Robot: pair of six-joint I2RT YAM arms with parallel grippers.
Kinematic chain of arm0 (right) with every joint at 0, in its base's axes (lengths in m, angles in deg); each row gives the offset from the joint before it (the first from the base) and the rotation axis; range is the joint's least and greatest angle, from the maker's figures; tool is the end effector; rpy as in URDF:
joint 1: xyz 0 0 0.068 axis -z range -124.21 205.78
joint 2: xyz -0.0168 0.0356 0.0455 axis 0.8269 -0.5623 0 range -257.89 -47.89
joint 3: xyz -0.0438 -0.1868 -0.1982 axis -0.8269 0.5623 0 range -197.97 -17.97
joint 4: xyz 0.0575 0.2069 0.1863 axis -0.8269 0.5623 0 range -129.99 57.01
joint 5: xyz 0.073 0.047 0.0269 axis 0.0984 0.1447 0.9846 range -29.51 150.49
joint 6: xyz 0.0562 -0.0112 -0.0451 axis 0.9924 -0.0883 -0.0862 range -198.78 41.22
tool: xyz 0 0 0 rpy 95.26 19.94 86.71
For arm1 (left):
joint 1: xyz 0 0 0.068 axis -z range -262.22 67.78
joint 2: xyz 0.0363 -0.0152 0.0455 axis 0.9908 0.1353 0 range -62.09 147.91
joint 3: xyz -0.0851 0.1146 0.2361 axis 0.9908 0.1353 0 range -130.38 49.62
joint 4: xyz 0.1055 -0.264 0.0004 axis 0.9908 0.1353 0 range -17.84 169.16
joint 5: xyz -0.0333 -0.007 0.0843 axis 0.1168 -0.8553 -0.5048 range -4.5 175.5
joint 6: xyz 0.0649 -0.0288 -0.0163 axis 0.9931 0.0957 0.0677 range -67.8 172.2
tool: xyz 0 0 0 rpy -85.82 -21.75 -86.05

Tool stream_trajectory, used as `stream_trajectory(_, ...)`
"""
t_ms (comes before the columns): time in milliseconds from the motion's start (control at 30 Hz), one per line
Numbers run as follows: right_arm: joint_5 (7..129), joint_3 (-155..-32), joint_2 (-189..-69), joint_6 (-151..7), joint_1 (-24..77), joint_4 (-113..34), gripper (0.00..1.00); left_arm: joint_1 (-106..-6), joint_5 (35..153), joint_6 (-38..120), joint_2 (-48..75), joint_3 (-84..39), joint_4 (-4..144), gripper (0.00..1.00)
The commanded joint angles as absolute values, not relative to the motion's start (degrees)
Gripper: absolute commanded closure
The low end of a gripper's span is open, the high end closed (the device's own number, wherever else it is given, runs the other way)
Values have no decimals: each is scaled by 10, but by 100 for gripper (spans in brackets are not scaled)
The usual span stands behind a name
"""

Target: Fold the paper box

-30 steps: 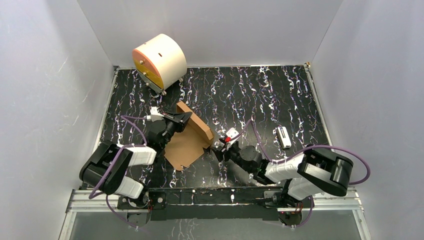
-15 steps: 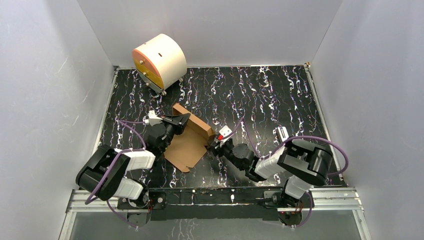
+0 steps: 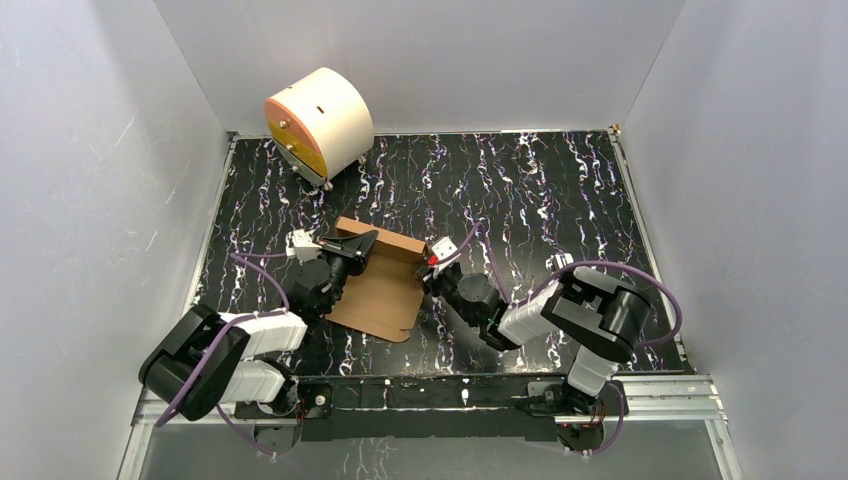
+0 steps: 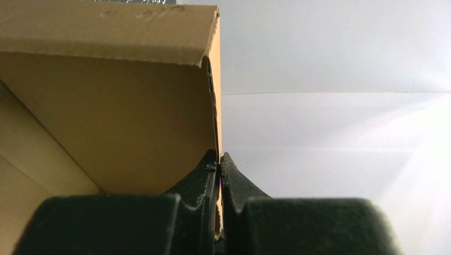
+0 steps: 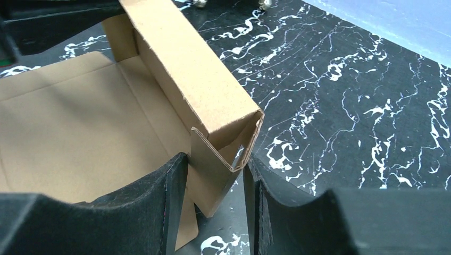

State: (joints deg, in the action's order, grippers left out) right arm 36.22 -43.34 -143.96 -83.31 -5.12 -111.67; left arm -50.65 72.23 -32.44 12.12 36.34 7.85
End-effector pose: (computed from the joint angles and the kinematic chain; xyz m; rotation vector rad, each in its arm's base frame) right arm 0.1789 0.2702 0.1470 -0.5477 1.4741 0.4469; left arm 0.2315 -0.1260 0.1722 -0.9389 1.4150 -1.4142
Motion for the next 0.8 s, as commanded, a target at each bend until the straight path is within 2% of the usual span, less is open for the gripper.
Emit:
stream_trajectory(0,381,-467,-1446,-853,-37,-1182,50,-485,714,-321,109,377,71,99)
stream_trajectory(467,528,-477,-1465,-833,30,-1191,51,-460,698,-331,118,397,71,98)
stream_trajectory(767,499,-488,-1464,-796,48,-1222,53,-438,685,-346,116,408,71,98)
